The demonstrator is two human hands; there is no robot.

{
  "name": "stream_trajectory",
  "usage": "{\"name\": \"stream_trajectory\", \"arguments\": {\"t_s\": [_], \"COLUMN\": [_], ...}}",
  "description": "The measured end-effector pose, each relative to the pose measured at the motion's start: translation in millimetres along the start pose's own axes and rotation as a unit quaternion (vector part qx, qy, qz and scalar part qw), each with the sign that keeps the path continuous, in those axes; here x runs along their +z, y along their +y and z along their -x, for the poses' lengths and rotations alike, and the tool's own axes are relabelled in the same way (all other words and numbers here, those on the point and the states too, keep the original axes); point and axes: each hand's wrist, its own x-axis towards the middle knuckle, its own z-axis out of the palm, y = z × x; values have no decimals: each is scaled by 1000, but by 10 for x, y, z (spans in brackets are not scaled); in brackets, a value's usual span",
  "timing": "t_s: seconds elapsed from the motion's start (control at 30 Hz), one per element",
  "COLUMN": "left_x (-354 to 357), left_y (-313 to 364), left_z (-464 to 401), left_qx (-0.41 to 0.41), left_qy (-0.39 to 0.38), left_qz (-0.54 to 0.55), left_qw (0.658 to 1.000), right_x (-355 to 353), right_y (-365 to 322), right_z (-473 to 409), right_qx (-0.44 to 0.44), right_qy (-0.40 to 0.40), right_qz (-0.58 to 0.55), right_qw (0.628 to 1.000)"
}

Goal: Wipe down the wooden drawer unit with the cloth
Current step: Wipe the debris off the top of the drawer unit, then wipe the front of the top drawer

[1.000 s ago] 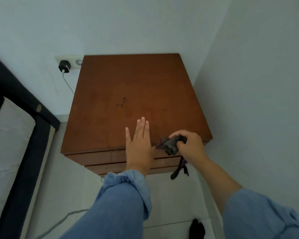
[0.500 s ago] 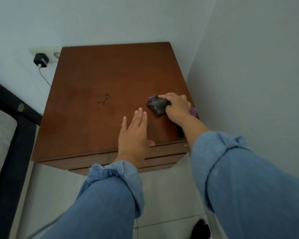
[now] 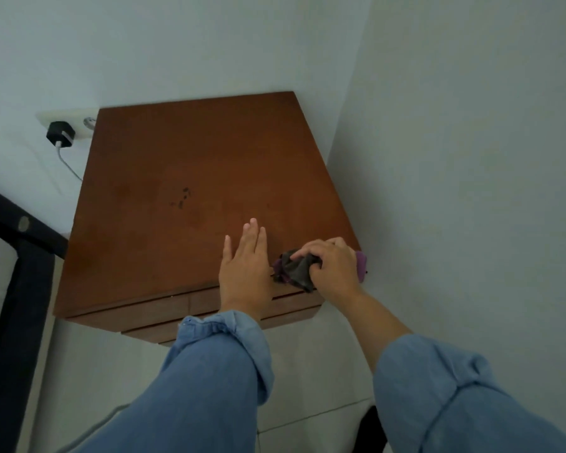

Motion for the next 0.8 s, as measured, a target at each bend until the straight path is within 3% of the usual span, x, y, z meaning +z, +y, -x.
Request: {"name": "stream_trajectory", "arguments": {"t_s": [0.13, 0.23, 0.43, 0.67, 0.8], "left_x": [61, 120, 143, 45, 44], "left_y": [111, 45, -263, -707, -996], "left_z": [92, 240, 647, 1019, 1112], "left_qx": [-8, -28, -69, -221, -320], "left_qy": [44, 65, 95, 166, 158], "left_qz": [-6, 27, 95, 210, 243], "left_qw": [999, 997, 988, 938, 902], "right_x": [-40, -161, -431, -563, -399], "right_y": [247, 452, 447, 260, 169], "right_z": [208, 373, 505, 488, 410], "right_qx": [76, 163, 220, 256, 290], "right_qy": [-34, -9, 21, 60, 32], "right_qz": [-33, -70, -105, -148, -164], "right_qw": [996, 984, 970, 954, 942]}}
